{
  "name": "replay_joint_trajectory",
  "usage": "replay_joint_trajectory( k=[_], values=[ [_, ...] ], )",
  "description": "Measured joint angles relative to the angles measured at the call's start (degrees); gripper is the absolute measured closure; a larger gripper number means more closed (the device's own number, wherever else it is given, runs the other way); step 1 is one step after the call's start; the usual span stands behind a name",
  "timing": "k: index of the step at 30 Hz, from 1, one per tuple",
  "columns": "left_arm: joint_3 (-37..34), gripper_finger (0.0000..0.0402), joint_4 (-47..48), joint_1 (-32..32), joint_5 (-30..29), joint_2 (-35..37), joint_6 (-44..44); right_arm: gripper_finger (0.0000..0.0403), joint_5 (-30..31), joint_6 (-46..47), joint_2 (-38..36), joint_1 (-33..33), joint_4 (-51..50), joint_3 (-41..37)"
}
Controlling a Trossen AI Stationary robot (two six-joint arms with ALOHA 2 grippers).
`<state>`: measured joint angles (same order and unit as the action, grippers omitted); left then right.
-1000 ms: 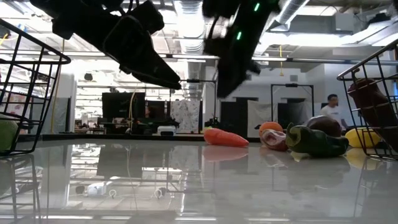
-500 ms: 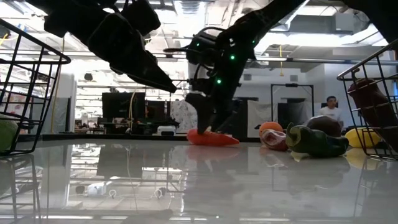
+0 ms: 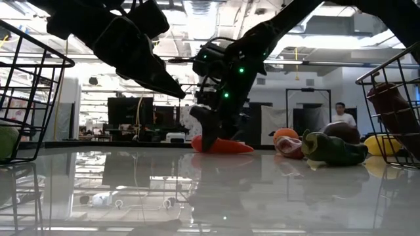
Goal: Sort produce into baskets
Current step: Put the orange carrot into the gold wire basket
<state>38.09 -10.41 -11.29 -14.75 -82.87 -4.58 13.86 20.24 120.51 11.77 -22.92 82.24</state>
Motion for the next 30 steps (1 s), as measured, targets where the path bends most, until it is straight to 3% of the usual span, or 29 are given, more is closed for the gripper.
replay_joint_trajectory(
  k=[4, 11, 18, 30],
  values=[
    [0.0, 0.0060, 0.7, 0.0, -1.0, 0.0, 0.0, 0.0156, 0.1, 0.3, -0.1, 0.0, 1.1, 0.0],
    [0.0, 0.0060, 0.8, 0.0, -1.0, 0.0, 0.0, 0.0253, -0.1, 0.2, -0.1, 0.0, 0.7, 0.0],
    [0.0, 0.0060, 0.7, 0.0, -1.1, 0.0, 0.0, 0.0253, -0.6, 0.2, -2.2, -0.1, -4.0, 0.1],
    [0.0, 0.0060, -2.8, -1.0, -0.5, 0.0, -0.5, 0.0249, 0.4, 1.7, -18.6, -4.8, -13.4, 0.4]
  ],
)
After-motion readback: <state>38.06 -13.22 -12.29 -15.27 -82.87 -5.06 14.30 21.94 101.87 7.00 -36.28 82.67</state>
